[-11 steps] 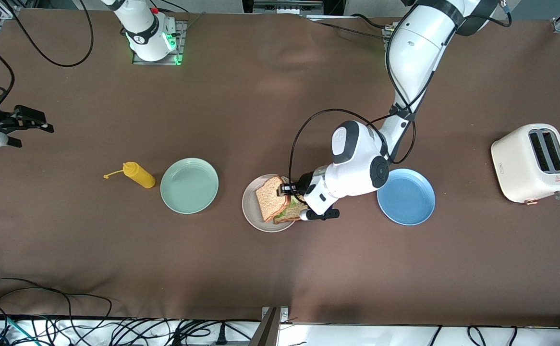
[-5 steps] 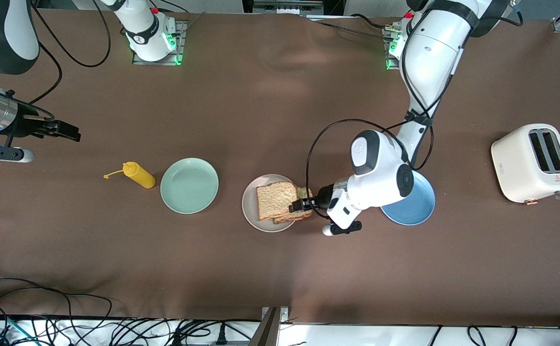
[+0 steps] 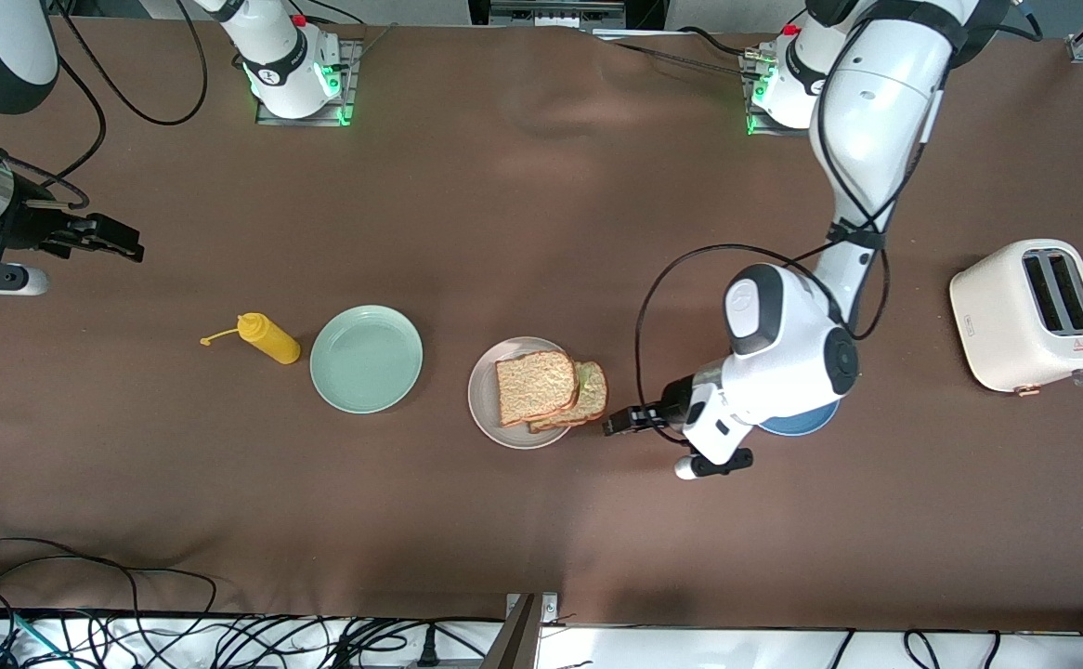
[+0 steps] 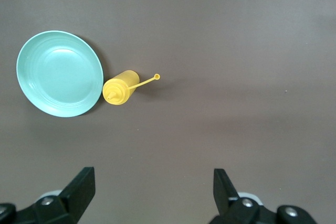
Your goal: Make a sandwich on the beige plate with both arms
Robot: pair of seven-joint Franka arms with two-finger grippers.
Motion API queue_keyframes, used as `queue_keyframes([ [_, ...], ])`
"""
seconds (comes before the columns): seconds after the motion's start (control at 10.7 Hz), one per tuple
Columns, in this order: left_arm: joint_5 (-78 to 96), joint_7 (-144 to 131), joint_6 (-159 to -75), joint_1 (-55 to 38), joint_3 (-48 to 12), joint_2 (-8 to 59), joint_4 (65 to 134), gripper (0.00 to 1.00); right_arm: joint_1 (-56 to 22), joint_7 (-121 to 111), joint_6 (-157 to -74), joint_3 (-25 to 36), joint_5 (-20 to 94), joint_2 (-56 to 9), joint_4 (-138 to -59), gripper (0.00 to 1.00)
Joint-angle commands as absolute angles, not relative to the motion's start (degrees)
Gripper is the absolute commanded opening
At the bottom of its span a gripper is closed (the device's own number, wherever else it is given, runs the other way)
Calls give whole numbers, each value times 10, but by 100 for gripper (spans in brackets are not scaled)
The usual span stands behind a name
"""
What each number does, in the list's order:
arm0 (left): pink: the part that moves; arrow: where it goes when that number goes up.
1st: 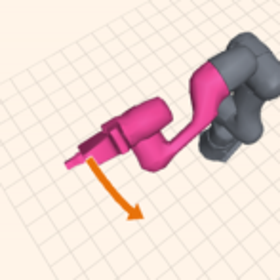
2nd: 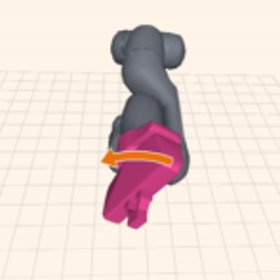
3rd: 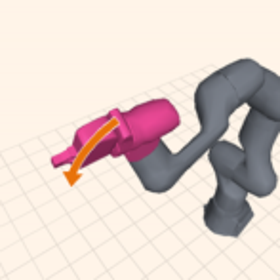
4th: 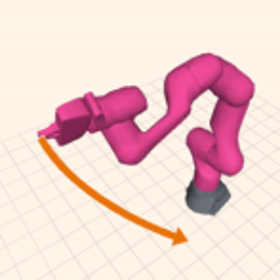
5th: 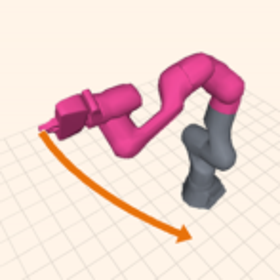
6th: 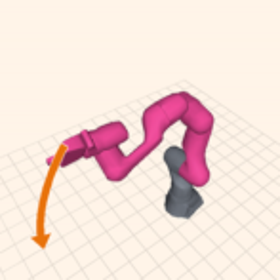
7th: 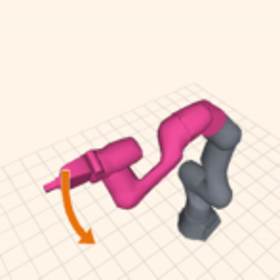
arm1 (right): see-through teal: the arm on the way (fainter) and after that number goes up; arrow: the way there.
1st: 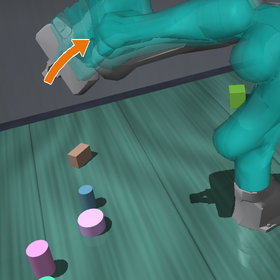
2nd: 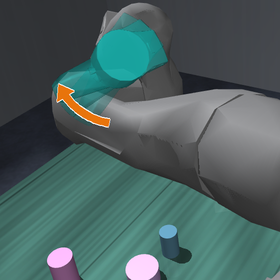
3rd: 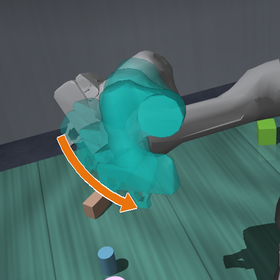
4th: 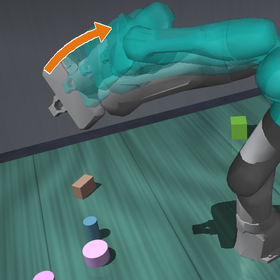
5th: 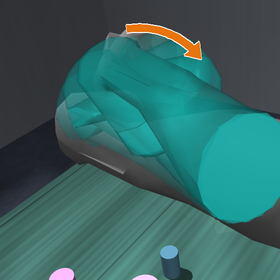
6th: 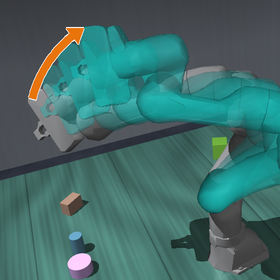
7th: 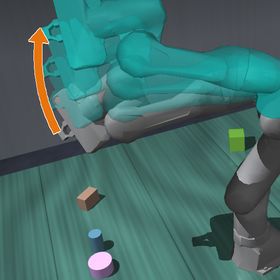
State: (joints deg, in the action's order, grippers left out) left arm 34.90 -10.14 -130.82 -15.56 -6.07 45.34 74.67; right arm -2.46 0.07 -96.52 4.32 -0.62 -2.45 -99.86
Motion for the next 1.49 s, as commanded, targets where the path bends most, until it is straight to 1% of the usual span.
queue_keyframes([
  [0.0,256,-96,-1236,-121,-61,397,761,100,-23,-10,-947,40,-11,-4,-997,100],
  [0.09,225,-96,-1195,-96,-61,375,762,100,-23,-10,-927,39,-11,-3,-987,100],
  [0.37,168,-94,-1097,-33,-62,320,762,100,-22,-3,-922,30,-7,16,-976,100],
  [0.56,121,-93,-1058,-5,-62,296,761,100,-21,-2,-923,33,20,22,-963,100],
  [0.75,96,-94,-1010,15,-60,271,761,100,-19,-15,-922,56,22,24,-960,100],
  [1.03,84,-84,-963,48,-57,238,763,100,-19,-89,-918,56,21,25,-945,100],
  [1.12,70,-61,-961,41,-45,209,782,100,-19,-111,-918,60,22,26,-938,100],
  [1.31,-8,-19,-962,-1,-9,132,851,100,-19,-123,-905,74,22,26,-923,100],
  [1.4,-16,-20,-962,-16,3,101,879,100,-19,-123,-903,76,22,26,-923,100],
])
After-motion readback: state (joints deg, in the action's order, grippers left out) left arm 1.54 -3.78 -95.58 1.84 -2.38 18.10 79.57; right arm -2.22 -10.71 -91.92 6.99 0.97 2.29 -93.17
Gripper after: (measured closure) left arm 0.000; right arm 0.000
